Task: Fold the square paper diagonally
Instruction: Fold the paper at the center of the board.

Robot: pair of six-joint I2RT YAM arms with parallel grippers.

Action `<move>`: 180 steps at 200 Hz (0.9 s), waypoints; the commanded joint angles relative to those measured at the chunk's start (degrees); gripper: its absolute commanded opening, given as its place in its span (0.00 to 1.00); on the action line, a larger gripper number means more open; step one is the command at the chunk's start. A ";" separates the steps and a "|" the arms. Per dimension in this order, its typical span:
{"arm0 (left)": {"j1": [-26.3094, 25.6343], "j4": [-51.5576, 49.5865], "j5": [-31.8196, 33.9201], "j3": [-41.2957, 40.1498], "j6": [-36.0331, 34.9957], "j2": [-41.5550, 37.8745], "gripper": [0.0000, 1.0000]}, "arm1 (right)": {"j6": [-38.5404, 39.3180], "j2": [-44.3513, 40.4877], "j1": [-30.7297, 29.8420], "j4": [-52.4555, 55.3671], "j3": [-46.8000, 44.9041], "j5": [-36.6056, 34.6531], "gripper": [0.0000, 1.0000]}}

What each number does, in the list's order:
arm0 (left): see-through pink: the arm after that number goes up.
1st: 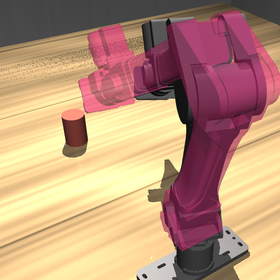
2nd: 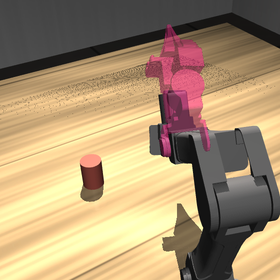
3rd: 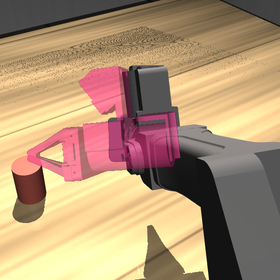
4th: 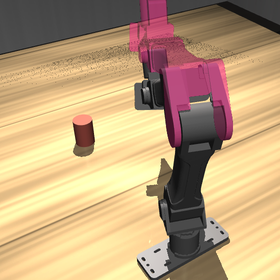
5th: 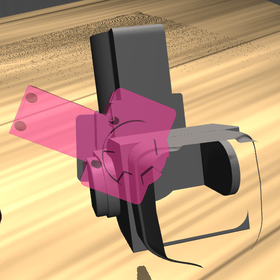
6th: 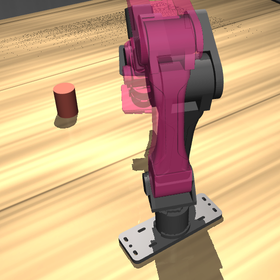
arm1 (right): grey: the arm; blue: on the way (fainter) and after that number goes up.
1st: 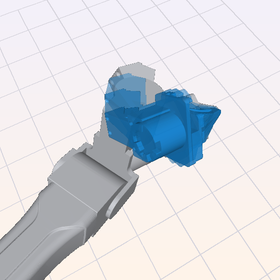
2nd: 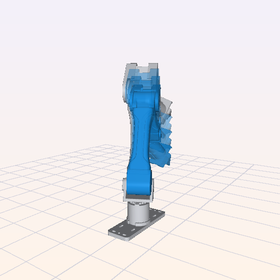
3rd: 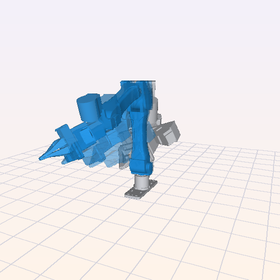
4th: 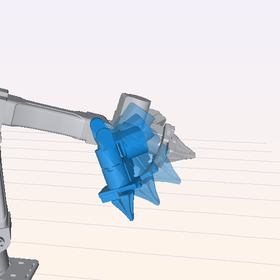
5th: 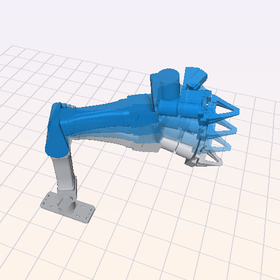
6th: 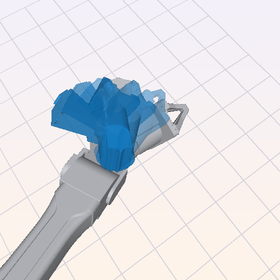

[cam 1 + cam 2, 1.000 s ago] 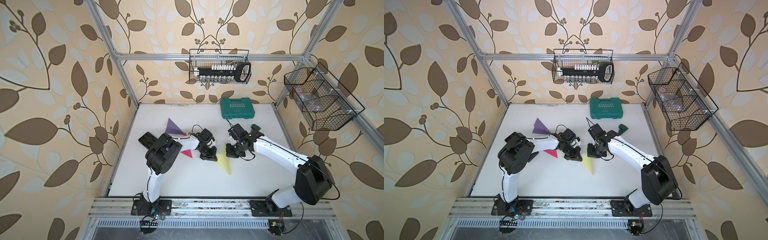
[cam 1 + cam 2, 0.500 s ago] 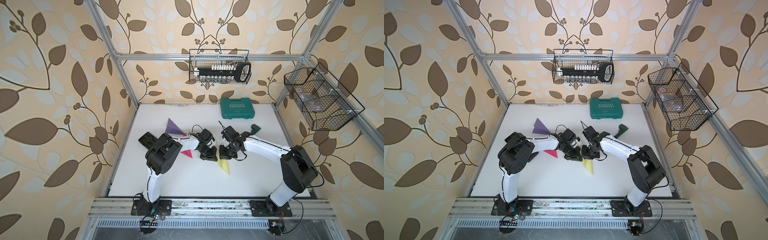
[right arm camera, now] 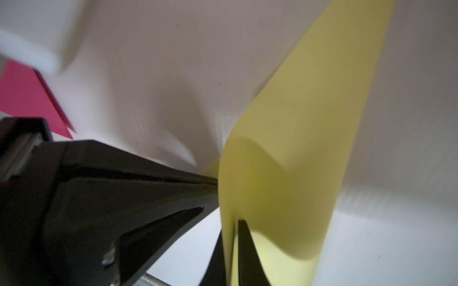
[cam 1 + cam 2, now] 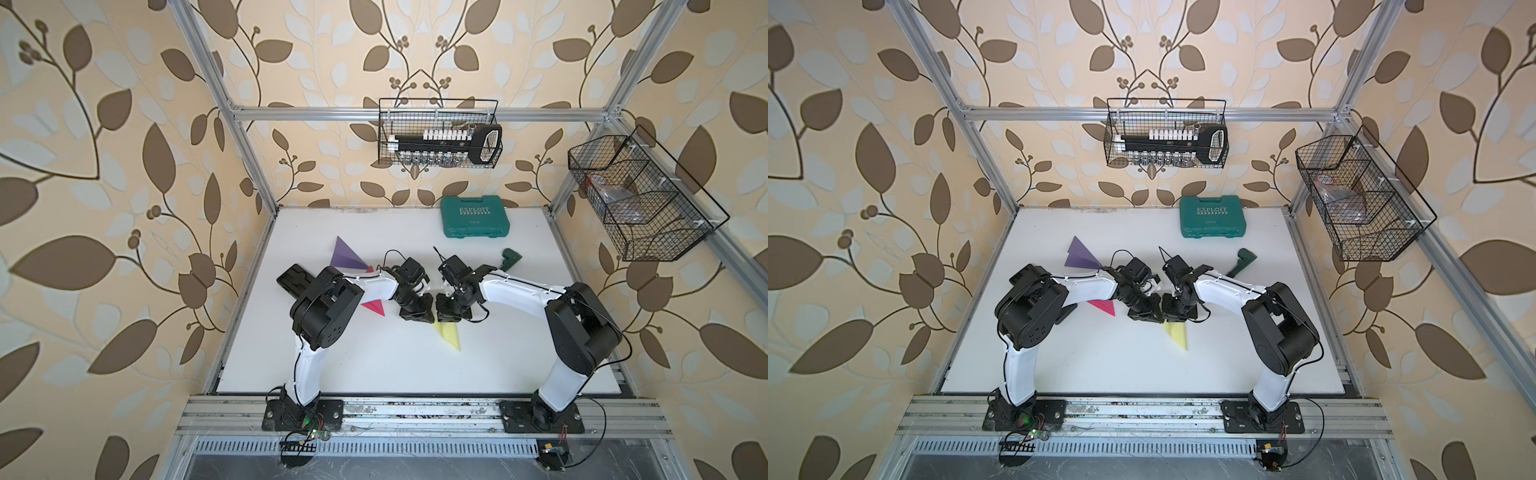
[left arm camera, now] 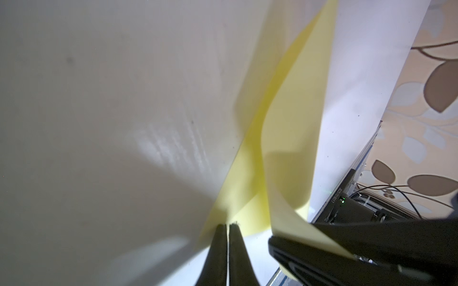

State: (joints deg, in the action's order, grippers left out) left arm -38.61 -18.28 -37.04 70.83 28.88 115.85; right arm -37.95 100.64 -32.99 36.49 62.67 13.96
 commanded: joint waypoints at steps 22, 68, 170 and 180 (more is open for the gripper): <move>-0.05 -1.12 0.39 -0.76 -1.16 -3.37 0.08 | -0.46 2.08 -0.40 0.55 1.32 -1.18 0.11; -0.05 -1.13 0.47 -0.97 -1.20 -3.48 0.08 | -0.54 2.81 -0.53 2.04 2.26 -2.79 0.14; -0.06 -0.76 0.12 -1.17 -1.18 -3.14 0.08 | -3.36 4.34 -0.71 -2.68 1.32 -0.11 0.15; -0.06 -0.79 0.12 -1.05 -1.14 -3.18 0.08 | -3.93 4.90 -0.79 -3.42 1.08 0.44 0.15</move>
State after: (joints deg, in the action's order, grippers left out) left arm -38.59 -18.22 -37.06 70.24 28.67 115.48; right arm -39.68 103.81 -33.39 35.57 63.37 12.69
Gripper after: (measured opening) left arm 0.076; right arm 0.152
